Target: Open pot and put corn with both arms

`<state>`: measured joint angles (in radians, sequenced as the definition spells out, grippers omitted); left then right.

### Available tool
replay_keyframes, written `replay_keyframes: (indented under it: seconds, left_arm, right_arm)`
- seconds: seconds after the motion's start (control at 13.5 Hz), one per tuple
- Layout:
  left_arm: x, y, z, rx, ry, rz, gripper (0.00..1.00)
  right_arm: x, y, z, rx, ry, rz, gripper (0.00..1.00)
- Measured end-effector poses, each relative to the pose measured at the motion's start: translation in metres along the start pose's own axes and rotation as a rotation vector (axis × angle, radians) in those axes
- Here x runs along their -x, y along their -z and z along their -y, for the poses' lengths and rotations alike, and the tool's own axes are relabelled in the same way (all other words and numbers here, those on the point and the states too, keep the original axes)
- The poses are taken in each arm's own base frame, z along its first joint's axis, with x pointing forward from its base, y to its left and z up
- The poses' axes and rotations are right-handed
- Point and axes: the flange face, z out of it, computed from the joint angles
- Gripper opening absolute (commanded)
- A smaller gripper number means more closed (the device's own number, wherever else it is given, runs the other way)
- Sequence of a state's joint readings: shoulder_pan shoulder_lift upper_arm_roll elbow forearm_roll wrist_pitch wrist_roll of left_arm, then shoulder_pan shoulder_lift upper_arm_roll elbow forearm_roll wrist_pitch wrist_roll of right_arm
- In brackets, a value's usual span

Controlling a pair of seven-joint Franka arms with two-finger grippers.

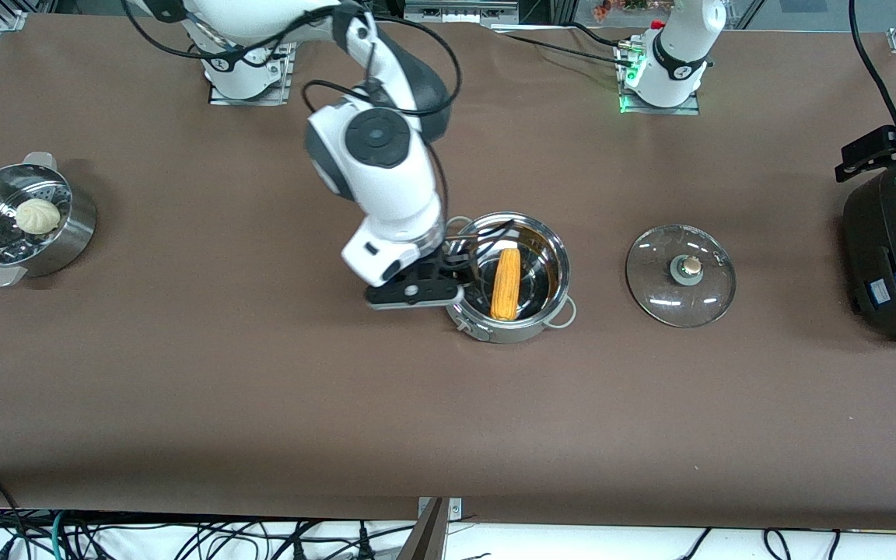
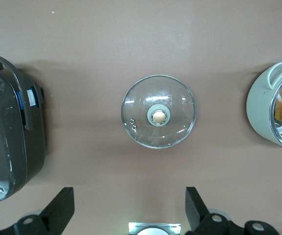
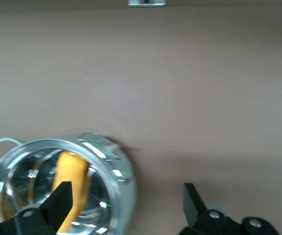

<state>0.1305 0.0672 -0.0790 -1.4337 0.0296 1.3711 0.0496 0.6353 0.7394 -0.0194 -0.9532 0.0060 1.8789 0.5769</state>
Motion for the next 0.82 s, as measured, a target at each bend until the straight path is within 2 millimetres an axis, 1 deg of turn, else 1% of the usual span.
replay_keyframes:
  seconds: [0.07,0.22,0.3,0.45,0.52,0.59,0.82]
  left_arm:
    - [0.0,-0.001,0.001,0.0,0.002,0.001,1.0]
    - [-0.001,-0.002,0.003,0.001,0.008,0.003,1.0]
    - [-0.001,-0.002,0.004,0.001,0.01,0.003,1.0]
    - [-0.001,-0.002,0.005,0.001,0.01,0.004,1.0]
    - [-0.002,-0.002,0.005,0.001,0.01,0.004,1.0]
    - [-0.002,-0.003,0.004,0.001,0.01,0.005,1.0]
    - [-0.002,-0.003,0.004,0.001,0.009,0.006,1.0]
  right_arm:
    - [-0.01,0.014,-0.025,-0.004,0.003,0.03,1.0]
    - [-0.031,0.041,-0.086,-0.014,0.012,0.088,1.0]
    - [-0.04,0.052,-0.116,-0.011,0.01,0.111,1.0]
    - [-0.051,0.073,-0.169,-0.005,-0.022,0.139,1.0]
    - [-0.055,0.08,-0.193,0.004,-0.046,0.158,1.0]
    - [-0.056,0.082,-0.216,0.016,-0.056,0.192,1.0]
    - [-0.06,0.089,-0.297,0.036,-0.034,0.28,1.0]
